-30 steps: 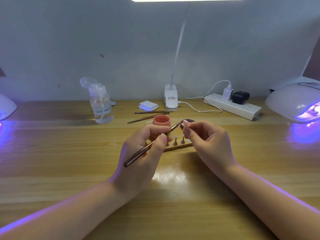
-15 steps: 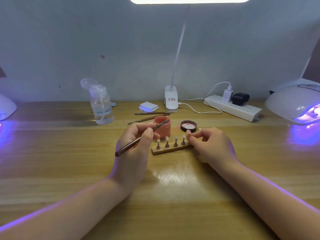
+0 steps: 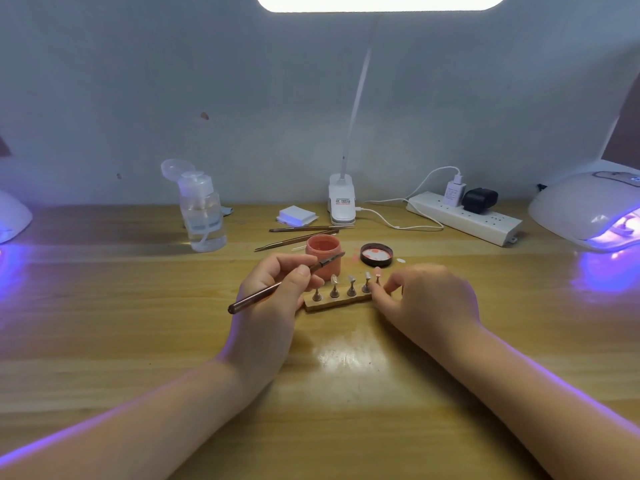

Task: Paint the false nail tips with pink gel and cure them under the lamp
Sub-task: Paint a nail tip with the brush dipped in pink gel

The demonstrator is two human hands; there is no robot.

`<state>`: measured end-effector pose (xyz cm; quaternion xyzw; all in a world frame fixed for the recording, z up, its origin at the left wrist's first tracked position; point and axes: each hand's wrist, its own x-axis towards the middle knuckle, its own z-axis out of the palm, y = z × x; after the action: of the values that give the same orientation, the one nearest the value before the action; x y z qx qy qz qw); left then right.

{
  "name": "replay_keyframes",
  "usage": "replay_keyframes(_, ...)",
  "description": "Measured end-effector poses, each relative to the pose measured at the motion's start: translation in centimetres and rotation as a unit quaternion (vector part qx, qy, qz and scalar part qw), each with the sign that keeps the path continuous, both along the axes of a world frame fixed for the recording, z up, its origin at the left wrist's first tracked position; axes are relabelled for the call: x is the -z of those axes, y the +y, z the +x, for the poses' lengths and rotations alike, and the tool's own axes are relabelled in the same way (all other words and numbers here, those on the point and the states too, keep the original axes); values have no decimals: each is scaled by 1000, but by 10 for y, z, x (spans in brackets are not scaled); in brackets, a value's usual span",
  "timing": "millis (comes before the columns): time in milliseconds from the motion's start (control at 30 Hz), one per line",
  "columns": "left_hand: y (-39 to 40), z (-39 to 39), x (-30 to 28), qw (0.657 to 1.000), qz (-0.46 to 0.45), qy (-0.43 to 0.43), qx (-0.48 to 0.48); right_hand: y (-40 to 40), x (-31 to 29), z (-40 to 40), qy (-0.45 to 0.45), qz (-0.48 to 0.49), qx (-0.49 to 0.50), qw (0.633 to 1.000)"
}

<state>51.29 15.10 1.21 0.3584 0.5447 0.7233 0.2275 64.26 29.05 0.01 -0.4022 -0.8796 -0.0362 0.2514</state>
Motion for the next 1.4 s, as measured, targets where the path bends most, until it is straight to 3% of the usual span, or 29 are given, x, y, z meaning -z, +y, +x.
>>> replay_keyframes(200, 0, 3, 2, 1000, 6, 1, 30, -4, 2, -4, -30, 11, -2, 999)
replay_keyframes(400, 2, 1, 3, 1000, -12, 4, 18, 2, 4, -4, 5, -19, -9, 1000)
replay_keyframes(667, 6, -9, -8, 994, -4, 95, -60, -3, 3, -2, 77, -27, -55, 995)
replay_keyframes(867, 27, -49, -51, 978, -122, 133, -101, -12, 4, -4, 143, -28, -113, 983)
replay_keyframes(1167, 77, -69, -83, 905, -325, 266, -70, -9, 12, -6, 90, 21, -214, 972)
replay_keyframes(1400, 98, -65, -76, 885, -360, 294, -39, -9, 11, -6, 105, 30, -212, 971)
